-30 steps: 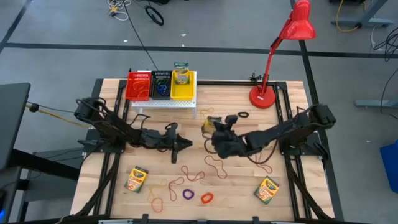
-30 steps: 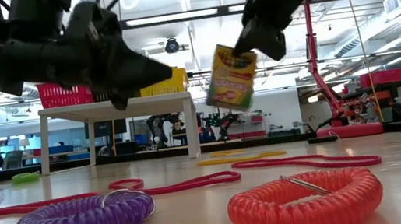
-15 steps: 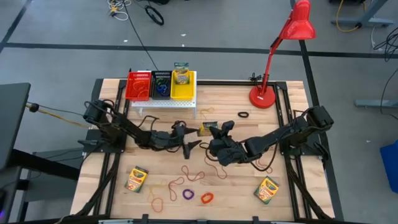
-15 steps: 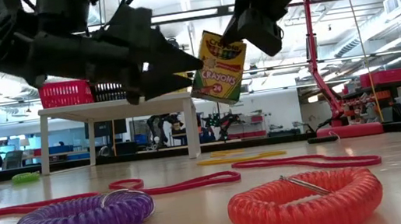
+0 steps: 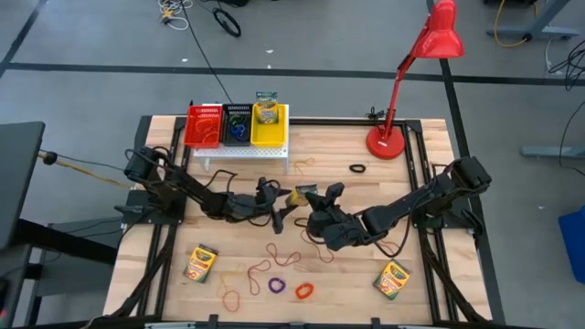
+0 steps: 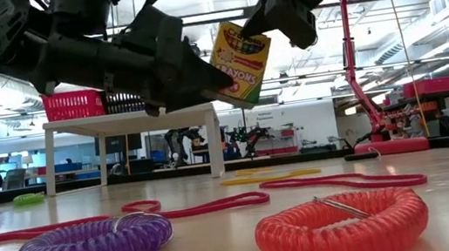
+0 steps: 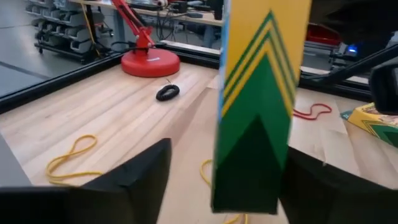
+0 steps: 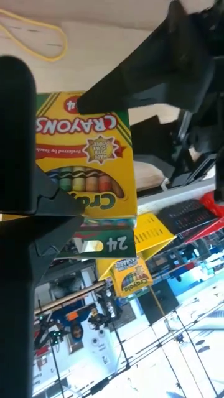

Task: Pick & Place Office Desk Supplies
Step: Put the crayon box into the yellow bin on the shelf

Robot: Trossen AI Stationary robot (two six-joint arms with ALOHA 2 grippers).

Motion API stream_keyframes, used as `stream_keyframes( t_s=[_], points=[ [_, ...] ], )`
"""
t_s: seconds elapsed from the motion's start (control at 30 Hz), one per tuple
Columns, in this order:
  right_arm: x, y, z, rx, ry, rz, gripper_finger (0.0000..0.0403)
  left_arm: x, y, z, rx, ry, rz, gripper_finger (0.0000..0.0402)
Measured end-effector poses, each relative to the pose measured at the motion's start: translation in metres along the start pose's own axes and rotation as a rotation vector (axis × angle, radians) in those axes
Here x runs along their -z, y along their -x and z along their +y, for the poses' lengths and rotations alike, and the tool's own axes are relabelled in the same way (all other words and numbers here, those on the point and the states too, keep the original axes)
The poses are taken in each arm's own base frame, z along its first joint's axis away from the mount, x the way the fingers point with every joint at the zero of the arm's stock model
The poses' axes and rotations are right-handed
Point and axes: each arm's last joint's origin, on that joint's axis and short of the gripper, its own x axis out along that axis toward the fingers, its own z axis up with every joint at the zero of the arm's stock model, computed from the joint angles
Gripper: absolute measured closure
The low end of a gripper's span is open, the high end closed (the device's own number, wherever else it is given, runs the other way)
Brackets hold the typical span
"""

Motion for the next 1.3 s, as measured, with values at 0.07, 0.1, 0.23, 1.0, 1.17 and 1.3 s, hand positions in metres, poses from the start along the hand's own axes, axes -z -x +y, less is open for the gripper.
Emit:
stream_keyframes(
  t_s=[0.07,0.1,0.23,1.0,1.17,1.3],
  points=[
    [0.000,0.001,0.000,-0.003,-0.001,-0.005,0.0403,0.000,0.001,-0.002,0.008,-0.012,-0.005,0.0173],
    [-0.001,0.001,0.001,-0.009,-0.001,-0.007,0.0403,0.000,0.002,-0.003,0.013,-0.019,-0.008,0.0187],
    [-0.001,0.001,0.000,-0.012,-0.006,-0.010,0.0395,-0.001,0.005,-0.008,0.028,-0.054,-0.017,0.0245],
    [-0.013,-0.006,-0.074,-0.329,-0.562,-0.200,0.0178,0.026,0.064,0.031,0.226,-0.090,-0.169,0.0278],
    [-0.021,-0.036,-0.108,-0.648,-0.660,-0.132,0.0154,0.027,0.064,0.033,0.239,-0.119,-0.162,0.0278],
    [-0.038,-0.053,-0.116,-0.839,-0.611,-0.060,0.0133,0.027,0.062,0.036,0.246,-0.118,-0.160,0.0278]
  ],
)
